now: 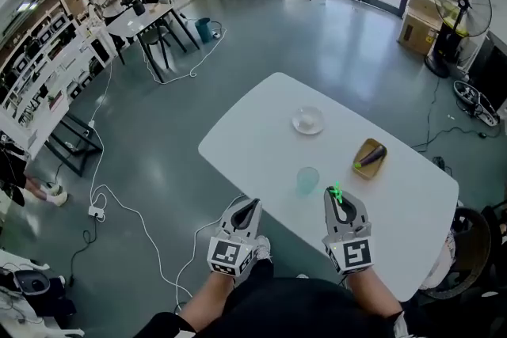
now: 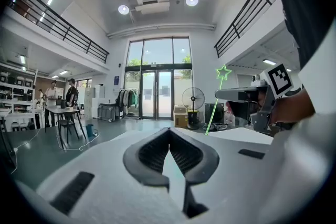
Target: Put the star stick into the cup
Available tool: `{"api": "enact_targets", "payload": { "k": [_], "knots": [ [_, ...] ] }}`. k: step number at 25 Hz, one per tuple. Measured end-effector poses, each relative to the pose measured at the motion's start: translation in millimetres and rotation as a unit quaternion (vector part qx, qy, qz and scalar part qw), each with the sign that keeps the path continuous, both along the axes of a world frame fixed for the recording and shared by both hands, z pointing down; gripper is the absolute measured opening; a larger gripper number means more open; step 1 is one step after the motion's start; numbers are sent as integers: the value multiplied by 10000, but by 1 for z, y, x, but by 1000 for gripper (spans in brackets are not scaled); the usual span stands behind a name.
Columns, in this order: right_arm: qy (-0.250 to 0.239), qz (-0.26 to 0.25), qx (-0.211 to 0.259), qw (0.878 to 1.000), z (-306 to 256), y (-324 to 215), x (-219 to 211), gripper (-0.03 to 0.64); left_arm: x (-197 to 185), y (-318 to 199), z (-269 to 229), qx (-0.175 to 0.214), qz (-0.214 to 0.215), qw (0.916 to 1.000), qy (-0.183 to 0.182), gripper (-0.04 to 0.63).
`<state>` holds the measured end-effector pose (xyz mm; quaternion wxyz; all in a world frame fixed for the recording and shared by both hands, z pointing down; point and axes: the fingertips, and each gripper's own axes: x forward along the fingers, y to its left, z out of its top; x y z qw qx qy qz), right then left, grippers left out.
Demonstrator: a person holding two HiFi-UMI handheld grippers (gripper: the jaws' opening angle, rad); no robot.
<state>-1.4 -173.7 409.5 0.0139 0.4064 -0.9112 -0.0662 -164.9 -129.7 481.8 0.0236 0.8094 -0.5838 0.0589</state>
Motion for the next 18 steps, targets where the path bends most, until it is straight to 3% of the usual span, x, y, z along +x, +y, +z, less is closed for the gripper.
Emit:
{"api": "enact_targets", "payload": {
  "k": [10,18],
  "knots": [
    [97,639,-87,9979,-5,-46,-41,15,-45,-63,-6,-70,713,9974,76,10],
    [96,1358,-180,9905,9,-65,-40,15,-49,-104,3,-119,1382,9903,103,9]
  ]
}}
